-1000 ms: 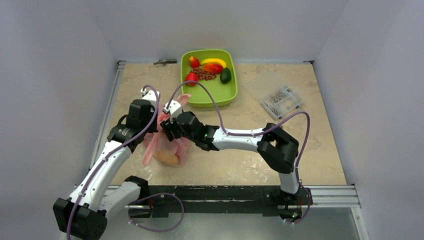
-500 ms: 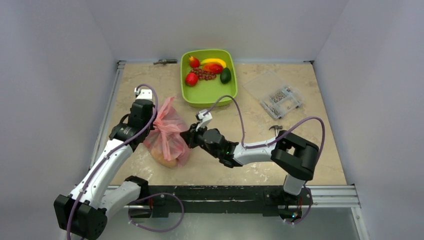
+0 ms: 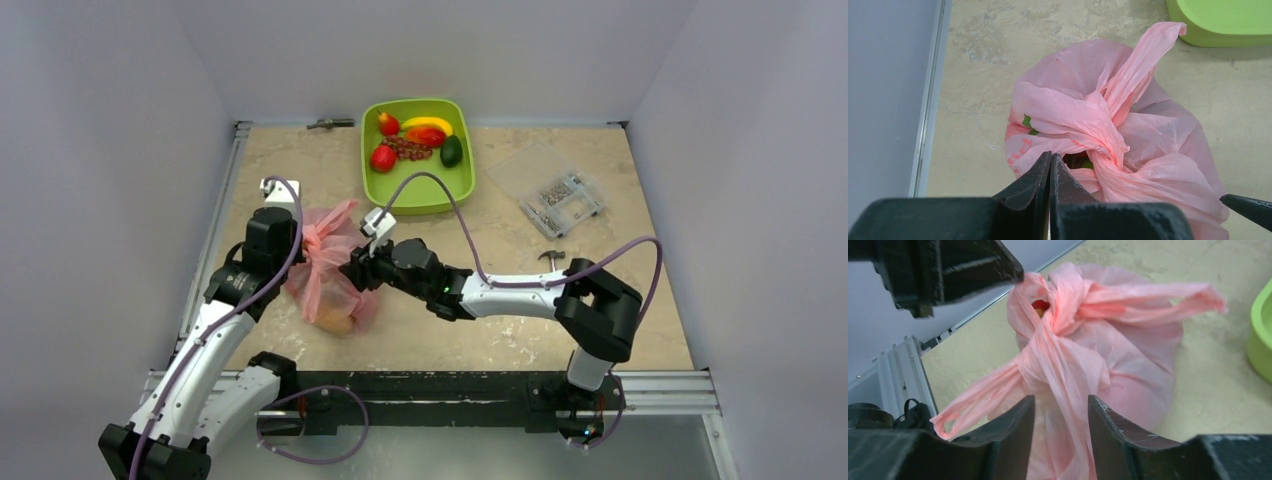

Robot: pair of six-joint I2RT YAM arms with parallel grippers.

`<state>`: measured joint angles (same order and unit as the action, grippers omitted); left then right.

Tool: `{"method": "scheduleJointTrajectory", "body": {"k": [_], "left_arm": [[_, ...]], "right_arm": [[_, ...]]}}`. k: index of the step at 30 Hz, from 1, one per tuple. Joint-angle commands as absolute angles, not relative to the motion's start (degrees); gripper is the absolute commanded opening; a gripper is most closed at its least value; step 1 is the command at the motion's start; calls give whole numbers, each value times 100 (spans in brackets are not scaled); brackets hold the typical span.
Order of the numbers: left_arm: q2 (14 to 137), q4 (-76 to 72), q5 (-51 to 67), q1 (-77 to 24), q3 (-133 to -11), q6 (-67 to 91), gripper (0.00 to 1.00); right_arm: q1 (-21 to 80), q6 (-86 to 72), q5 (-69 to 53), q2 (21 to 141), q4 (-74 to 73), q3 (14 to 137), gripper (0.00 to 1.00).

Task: Take the fake fruits out of the plastic bag
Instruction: Untie the plastic bag at the center of the board.

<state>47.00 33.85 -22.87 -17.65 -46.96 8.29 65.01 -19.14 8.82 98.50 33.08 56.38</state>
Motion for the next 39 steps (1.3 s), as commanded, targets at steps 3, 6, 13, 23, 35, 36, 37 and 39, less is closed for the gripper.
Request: {"method": "scheduleJointTrajectory", "body": {"k": [3,6,13,23,35,36,37,39], "left_arm": [[4761,3205,-2073,-1749,-4729,762,0],[4714,3193,-2095,-1749,-4711,778,0],[4750,3205,-2302,-1749,-4733,867,0],[4791,3265,-3282,-1749,-4759,938,0],[4409,2909,-2585,-1718,-4571,707,0],[4332,2854,-1726,-1722,-4551,609,0],[4328,2868,-1199,-1723,-4588,569,8],[4419,2807,-653,-1723,-4566,569,68]], "right_arm": [[6487,-273,488,10236,2198,6972,55],[6499,-58,258,10544,1849,7550,59],[6495,-178,98,10933,1927,7851,59],[6502,-678,493,11105,1722,7807,2],[6502,-1698,567,9717,3417,5409,0],[6497,-1597,265,9862,3147,5732,0],[6500,-1522,151,9962,2987,5904,0],[6500,-1456,18,10085,2893,6114,0]]}}
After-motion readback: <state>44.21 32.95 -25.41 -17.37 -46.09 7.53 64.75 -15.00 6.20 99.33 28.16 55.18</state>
